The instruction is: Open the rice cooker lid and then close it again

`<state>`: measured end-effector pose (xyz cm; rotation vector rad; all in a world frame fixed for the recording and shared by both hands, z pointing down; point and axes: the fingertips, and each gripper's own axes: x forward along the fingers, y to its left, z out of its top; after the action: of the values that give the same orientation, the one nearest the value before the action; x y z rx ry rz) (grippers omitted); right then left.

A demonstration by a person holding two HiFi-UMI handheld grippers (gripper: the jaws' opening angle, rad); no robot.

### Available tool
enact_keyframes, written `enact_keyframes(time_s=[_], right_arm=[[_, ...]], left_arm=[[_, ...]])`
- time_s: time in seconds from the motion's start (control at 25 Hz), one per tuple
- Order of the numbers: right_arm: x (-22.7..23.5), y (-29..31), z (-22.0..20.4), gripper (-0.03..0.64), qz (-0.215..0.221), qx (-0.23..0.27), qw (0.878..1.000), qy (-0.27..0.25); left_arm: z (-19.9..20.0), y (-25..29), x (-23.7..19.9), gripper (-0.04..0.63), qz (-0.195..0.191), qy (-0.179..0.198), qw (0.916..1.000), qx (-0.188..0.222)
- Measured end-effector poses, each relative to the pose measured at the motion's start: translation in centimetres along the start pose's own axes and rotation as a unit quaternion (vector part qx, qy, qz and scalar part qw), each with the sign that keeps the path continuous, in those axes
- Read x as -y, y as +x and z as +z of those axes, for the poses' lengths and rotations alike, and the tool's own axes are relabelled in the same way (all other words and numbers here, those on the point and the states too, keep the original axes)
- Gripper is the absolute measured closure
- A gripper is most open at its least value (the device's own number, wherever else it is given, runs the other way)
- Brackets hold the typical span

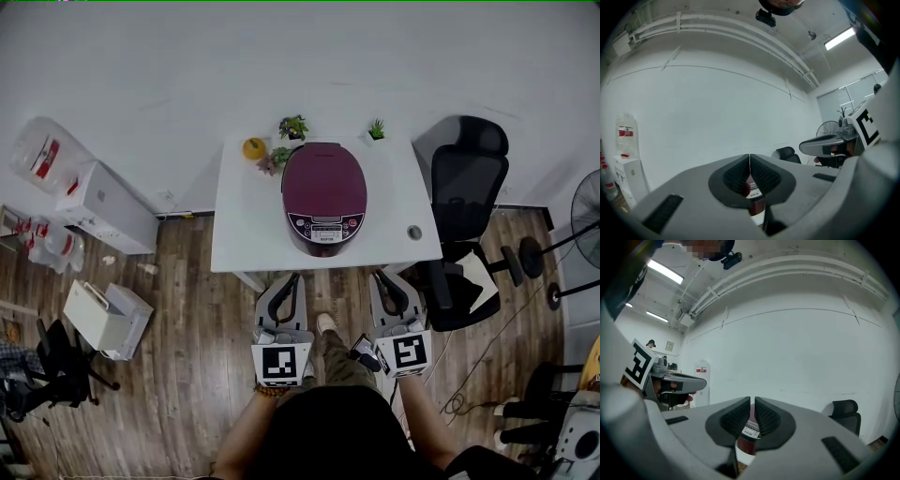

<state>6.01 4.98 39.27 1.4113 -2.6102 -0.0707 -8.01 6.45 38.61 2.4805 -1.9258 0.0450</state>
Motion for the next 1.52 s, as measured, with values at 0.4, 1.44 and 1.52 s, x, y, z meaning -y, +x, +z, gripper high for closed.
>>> enact_keyframes(time_s=[0.4,1.44,1.52], right_arm=[[3.0,3.2,-0.5,0.586,-0.005,0.003,1.000,0.012],[10.3,11.5,-1.5,0.586,0.020,0.005,1.000,0.019],[11.0,12.0,-1.7,0.586,0.023,0.003,0.999,0.022]], left_arm=[[-0.5,4.2,-1.1,0.571,0.006,0.008,0.9999,-0.009],[-2.3,14.4,-0.9,0.571,0.011,0.030,0.9983,-0.048],[-2.2,15.0,-0.9,0.571,0.015,0.033,0.9980,-0.052]])
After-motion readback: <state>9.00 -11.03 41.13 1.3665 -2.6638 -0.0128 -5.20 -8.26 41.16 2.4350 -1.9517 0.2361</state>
